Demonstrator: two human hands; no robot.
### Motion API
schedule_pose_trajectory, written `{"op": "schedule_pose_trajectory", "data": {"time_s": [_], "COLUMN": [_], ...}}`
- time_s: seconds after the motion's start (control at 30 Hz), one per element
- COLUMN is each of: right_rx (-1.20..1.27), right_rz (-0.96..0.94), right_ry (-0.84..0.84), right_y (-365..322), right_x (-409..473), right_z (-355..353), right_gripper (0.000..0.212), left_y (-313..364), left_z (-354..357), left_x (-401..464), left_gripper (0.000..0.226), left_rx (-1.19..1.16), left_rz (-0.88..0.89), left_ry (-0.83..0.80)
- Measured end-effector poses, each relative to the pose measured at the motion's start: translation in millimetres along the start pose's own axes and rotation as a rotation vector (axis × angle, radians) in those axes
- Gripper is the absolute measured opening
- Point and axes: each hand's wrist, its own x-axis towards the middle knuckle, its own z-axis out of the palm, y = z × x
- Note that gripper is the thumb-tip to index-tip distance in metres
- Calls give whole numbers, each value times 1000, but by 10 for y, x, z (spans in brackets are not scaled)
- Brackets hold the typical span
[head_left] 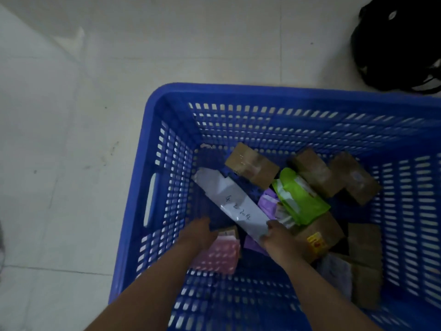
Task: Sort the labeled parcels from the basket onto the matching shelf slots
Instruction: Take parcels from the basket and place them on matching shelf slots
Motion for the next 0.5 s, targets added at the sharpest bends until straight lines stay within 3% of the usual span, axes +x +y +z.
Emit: {"op": "schedule_pose_trajectory", "data": {"time_s": [0.13, 0.23, 0.3, 0.5], "right_rx": [-72, -264, -317, -141], "right_rz": [-50, -53, -39, -39], "right_ry": [23, 49, 58, -1], "right_y": [36, 17, 13, 77], "right_x": [643, 873, 937, 1034], "right_z": [208, 358, 459, 518], "right_gripper": [51, 62, 57, 37], "left_y": [-95, -158, -180, -80], "left_z": [177, 257, 291, 368], "left_x": [418, 660, 794, 965], "left_gripper": [39, 40, 42, 38], "left_rx": [-62, -180, -242, -510], "left_rz": [-46, -92, -116, -137], "left_ry": [-10, 33, 58, 88]}}
